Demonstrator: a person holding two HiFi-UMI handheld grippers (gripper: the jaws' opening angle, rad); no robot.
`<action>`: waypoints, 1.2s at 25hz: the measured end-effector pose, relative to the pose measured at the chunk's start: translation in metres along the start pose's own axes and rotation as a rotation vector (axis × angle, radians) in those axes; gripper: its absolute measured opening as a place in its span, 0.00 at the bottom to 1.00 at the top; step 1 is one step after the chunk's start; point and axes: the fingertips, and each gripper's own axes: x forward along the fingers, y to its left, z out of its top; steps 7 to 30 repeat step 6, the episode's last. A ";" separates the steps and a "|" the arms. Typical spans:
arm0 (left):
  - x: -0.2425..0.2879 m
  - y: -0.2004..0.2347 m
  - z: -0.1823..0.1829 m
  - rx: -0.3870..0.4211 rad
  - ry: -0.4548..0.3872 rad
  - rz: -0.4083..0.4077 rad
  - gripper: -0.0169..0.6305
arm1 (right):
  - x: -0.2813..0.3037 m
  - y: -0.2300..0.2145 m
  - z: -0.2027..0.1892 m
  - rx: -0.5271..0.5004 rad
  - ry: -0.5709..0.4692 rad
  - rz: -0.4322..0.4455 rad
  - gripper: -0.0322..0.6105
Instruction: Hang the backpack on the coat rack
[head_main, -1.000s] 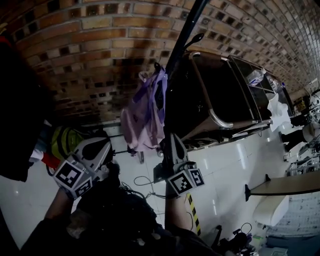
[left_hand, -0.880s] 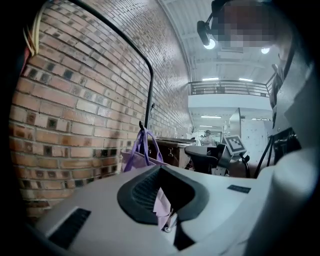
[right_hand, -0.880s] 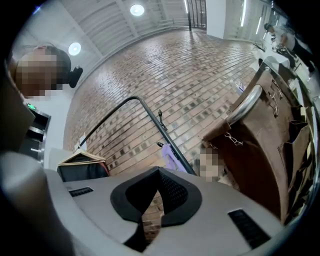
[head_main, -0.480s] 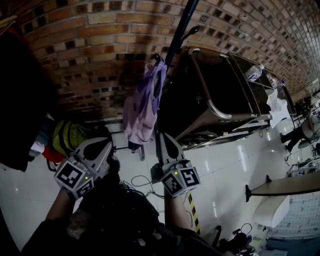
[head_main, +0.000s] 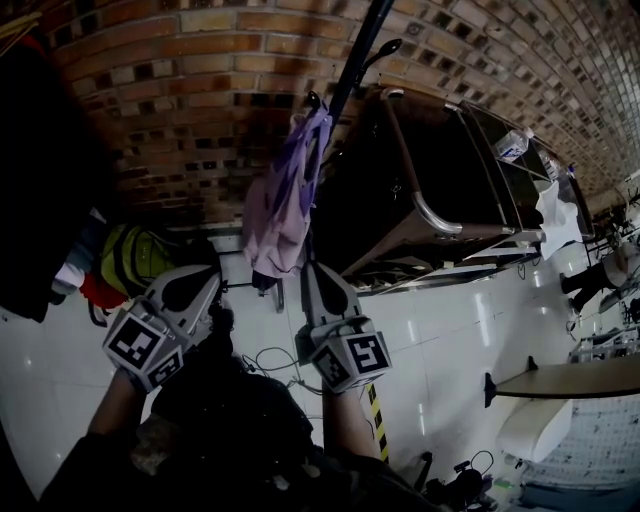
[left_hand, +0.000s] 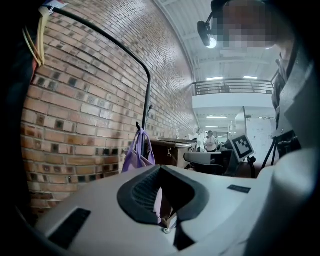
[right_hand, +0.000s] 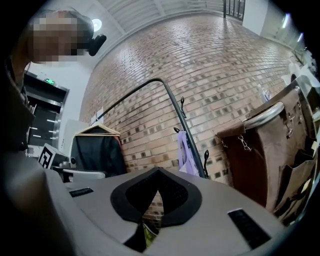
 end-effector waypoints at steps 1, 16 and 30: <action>0.002 -0.002 0.000 -0.001 0.001 0.001 0.07 | -0.001 -0.002 0.000 -0.009 0.002 0.003 0.05; 0.017 -0.011 -0.004 0.004 0.016 0.000 0.07 | -0.008 -0.025 -0.006 -0.048 0.002 -0.012 0.05; 0.017 -0.011 -0.004 0.004 0.016 0.000 0.07 | -0.008 -0.025 -0.006 -0.048 0.002 -0.012 0.05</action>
